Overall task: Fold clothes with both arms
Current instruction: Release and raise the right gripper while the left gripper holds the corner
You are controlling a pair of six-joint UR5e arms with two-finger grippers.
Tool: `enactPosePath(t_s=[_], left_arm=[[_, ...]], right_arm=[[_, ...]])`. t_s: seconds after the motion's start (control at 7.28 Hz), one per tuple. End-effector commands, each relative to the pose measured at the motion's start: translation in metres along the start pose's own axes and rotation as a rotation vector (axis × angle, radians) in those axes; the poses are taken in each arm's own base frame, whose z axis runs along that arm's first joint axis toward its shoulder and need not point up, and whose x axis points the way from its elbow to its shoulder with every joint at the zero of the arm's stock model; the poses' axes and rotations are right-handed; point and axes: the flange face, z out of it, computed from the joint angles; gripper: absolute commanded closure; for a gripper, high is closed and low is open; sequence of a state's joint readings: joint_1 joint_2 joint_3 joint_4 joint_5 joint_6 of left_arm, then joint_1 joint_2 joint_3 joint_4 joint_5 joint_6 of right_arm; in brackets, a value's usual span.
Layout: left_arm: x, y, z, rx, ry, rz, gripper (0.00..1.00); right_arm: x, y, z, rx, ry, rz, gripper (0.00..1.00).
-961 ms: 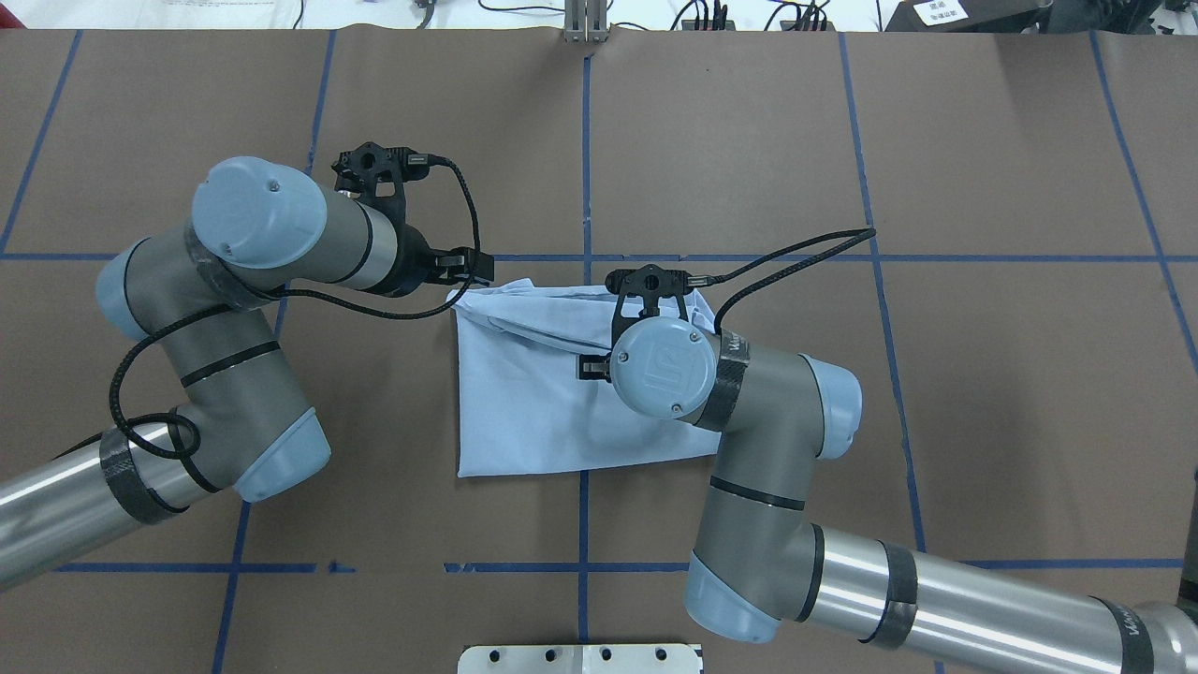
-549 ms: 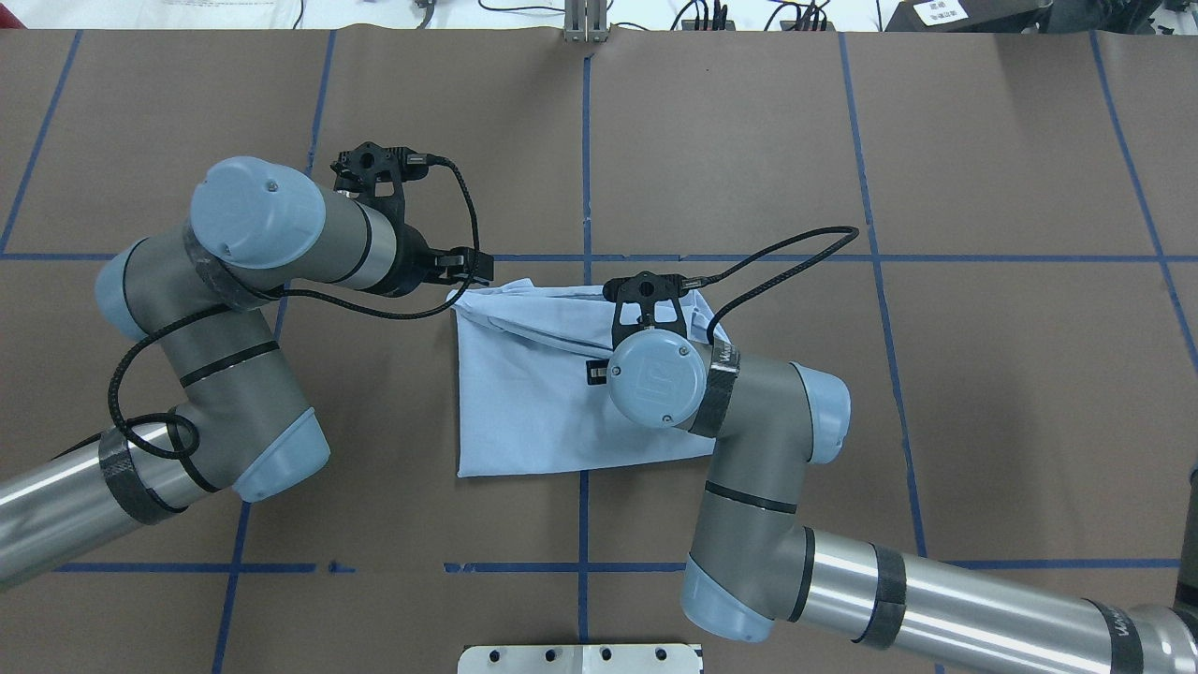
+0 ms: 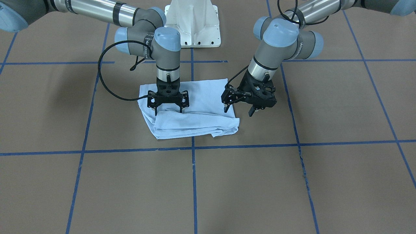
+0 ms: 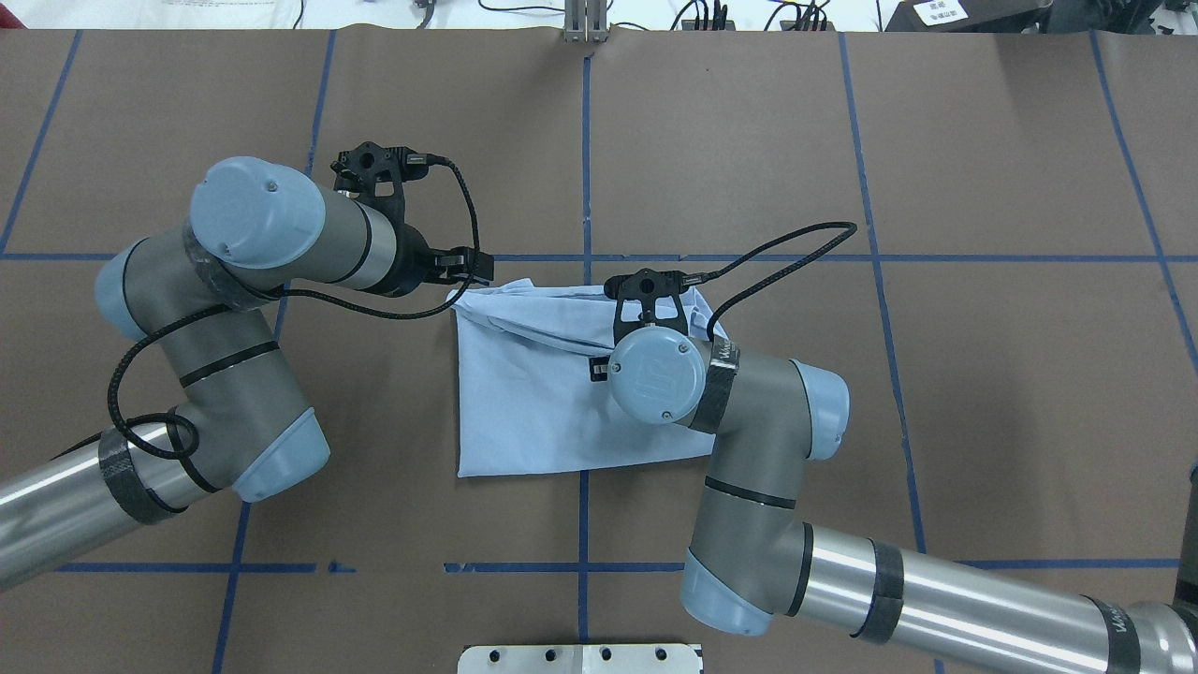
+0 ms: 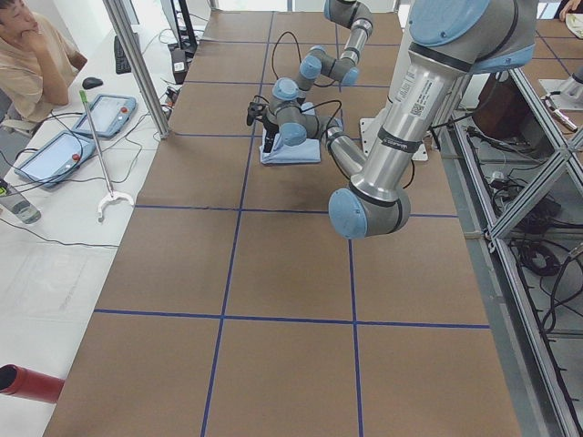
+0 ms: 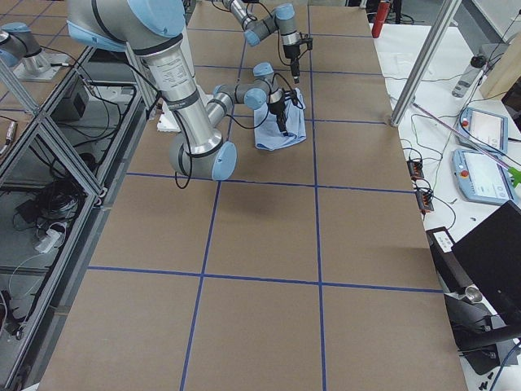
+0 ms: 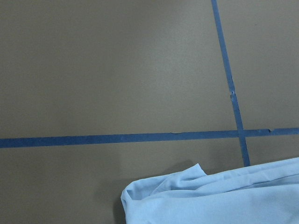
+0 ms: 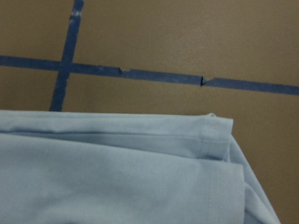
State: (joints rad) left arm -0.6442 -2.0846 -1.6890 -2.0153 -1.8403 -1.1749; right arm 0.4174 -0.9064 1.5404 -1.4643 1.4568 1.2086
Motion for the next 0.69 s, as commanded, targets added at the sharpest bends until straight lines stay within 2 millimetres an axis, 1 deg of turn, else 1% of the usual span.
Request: enactPosePath(t_s=[0.0,0.14,0.27,0.41,0.55], left_arm=[[0.003,0.001,-0.007,0.004,0.011,0.002,0.00],[0.003,0.001,-0.007,0.004,0.011,0.002,0.00],[0.003,0.001,-0.007,0.005,0.013,0.000,0.00],[0.004,0.001,-0.009,0.006,0.015,0.000,0.00],[0.001,0.002,-0.008,0.004,0.010,-0.002,0.00]], right_arm=[[0.019,-0.035,0.010,0.026,0.036,0.023,0.00],[0.031,-0.069,0.004,0.056,0.047,0.021,0.00],[0.038,-0.096,0.011,0.068,0.076,0.017,0.00],[0.034,-0.133,0.023,0.074,0.118,0.038,0.00],[0.033,-0.170,0.022,0.087,0.131,0.035,0.00]])
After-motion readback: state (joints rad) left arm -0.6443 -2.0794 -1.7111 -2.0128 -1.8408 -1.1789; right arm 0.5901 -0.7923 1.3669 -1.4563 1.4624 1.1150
